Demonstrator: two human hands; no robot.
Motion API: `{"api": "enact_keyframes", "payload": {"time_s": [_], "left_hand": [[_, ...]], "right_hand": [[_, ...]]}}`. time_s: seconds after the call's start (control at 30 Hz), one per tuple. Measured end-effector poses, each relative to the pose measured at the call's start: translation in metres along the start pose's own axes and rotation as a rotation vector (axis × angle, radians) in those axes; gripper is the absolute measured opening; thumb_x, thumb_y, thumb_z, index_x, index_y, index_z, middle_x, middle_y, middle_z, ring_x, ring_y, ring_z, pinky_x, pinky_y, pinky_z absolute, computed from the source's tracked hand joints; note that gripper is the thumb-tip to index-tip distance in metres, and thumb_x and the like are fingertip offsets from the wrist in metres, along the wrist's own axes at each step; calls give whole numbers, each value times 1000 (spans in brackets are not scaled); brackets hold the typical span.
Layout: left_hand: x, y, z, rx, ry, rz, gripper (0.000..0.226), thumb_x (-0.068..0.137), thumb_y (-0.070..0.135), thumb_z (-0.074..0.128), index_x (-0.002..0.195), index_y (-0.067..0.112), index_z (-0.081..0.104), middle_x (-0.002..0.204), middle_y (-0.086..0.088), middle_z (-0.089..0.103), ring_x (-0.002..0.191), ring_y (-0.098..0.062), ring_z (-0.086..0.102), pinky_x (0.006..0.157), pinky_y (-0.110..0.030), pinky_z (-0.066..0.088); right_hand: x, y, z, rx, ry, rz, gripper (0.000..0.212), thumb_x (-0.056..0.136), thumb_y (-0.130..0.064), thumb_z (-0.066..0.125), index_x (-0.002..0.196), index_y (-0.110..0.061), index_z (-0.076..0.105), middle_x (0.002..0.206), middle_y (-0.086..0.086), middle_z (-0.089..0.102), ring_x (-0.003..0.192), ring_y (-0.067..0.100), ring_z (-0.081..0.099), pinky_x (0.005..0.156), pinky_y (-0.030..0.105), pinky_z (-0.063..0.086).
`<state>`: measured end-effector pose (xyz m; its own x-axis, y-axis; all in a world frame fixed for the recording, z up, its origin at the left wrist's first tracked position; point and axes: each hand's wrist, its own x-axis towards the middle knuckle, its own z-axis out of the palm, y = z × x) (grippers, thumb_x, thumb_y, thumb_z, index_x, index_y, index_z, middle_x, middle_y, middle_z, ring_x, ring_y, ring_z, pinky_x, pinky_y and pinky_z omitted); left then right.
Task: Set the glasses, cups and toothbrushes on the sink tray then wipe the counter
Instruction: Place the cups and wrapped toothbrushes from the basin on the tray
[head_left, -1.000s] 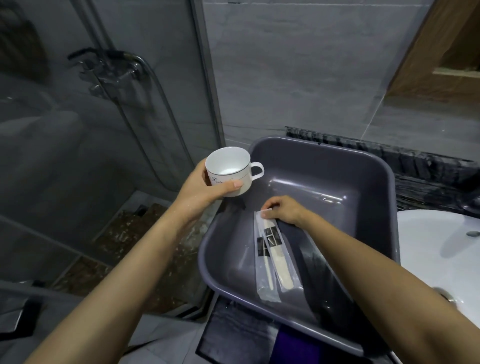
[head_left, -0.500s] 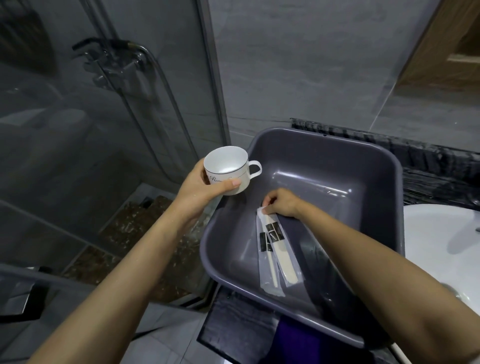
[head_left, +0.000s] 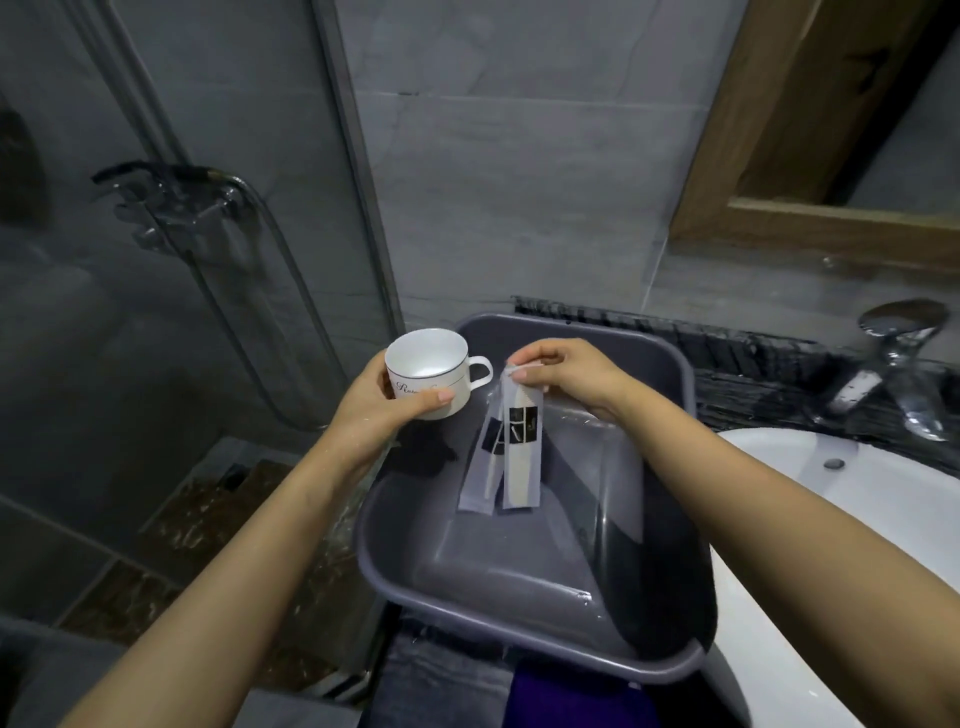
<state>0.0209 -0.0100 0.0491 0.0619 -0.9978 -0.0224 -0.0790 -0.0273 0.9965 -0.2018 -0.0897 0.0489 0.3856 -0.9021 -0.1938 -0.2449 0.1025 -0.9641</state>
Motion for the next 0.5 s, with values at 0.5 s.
{"api": "enact_keyframes", "payload": {"time_s": [0.5], "left_hand": [[23, 65, 115, -100, -290, 108, 62, 51, 29, 83, 108, 30, 59, 109, 8, 68, 103, -10, 64, 85, -26, 50]], "right_hand": [[-119, -74, -101, 246, 724, -183, 25, 88, 1, 42, 77, -16, 56, 87, 15, 60, 85, 30, 59, 76, 43, 50]]}}
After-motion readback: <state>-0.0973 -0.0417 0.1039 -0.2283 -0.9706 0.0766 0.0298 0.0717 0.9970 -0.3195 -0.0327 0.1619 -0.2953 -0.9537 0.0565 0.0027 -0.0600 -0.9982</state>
